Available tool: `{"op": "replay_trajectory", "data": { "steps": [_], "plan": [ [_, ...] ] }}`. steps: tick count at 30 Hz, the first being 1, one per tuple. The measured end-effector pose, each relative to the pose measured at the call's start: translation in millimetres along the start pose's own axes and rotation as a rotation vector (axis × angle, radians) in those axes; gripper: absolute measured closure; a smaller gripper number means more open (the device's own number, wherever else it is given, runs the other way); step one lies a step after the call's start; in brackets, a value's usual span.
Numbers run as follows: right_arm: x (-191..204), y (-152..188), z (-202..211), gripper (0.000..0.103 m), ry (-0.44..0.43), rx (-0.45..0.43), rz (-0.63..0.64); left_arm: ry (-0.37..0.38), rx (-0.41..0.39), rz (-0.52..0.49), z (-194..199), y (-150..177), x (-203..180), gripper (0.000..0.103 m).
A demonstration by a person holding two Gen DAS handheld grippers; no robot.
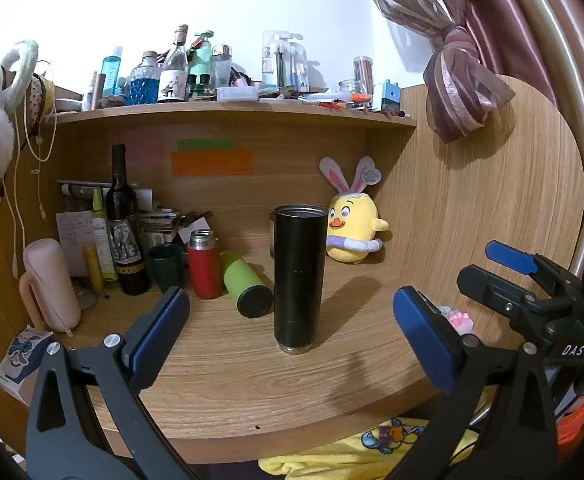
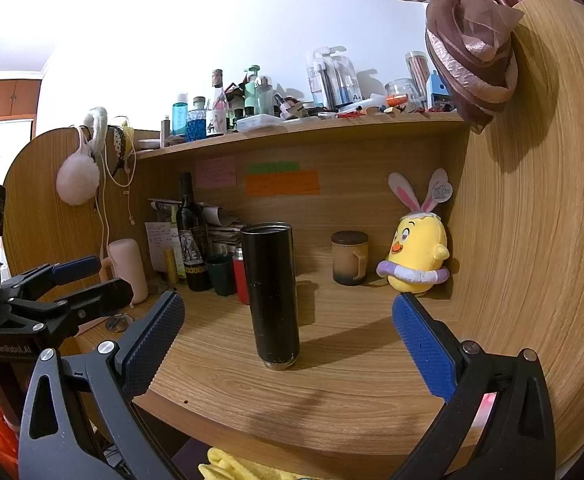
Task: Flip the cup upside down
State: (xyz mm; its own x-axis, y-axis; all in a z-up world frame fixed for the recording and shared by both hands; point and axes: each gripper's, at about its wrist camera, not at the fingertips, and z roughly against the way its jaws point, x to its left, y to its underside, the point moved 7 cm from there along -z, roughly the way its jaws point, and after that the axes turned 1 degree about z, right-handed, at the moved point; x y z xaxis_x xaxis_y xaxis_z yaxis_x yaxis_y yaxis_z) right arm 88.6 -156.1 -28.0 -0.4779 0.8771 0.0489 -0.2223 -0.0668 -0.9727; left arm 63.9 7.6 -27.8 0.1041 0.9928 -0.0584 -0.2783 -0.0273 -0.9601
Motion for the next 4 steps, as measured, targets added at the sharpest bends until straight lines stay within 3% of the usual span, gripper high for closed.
{"op": "replay_trajectory", "data": {
  "steps": [4],
  "plan": [
    [0.7,1.2,0.0,0.000,-0.001,0.003,0.000,0.007,0.008,0.006,-1.2,1.6,0.4,0.000]
  ]
}}
